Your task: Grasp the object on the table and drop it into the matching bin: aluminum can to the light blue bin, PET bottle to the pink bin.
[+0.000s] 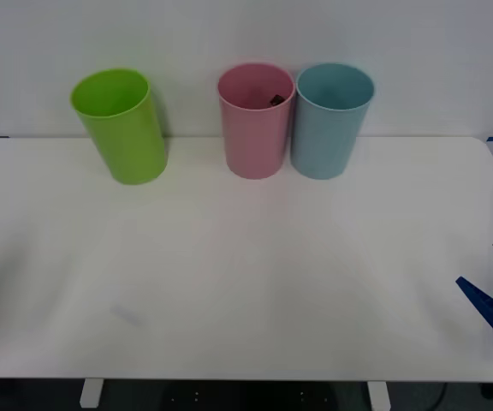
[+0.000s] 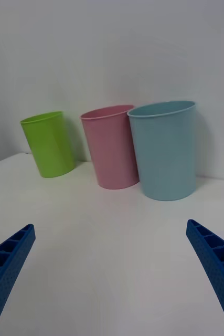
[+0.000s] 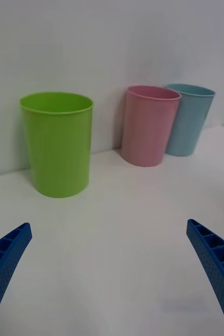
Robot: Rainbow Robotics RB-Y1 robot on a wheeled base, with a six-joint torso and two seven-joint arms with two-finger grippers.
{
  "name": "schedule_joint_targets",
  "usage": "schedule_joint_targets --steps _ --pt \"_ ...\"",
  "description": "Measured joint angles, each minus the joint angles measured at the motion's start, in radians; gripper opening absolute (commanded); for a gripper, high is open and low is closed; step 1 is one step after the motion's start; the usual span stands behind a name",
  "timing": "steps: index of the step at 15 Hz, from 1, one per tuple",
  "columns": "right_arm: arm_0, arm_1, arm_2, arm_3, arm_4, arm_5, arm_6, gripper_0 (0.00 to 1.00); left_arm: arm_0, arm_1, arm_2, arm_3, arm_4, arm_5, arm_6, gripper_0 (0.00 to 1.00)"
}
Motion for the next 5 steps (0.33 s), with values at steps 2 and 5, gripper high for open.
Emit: schedule_joint_targets --steps 2,5 --pt "0.000 0.000 0.000 0.000 0.000 0.000 0.000 1.00 0.018 0.000 0.005 0.000 0.004 -0.007 -0.005 1.00" --pt "0.000 0.000 0.000 0.000 0.000 0.000 0.000 1.00 0.023 0.000 -0.001 0.001 0.004 -0.008 -0.002 1.00"
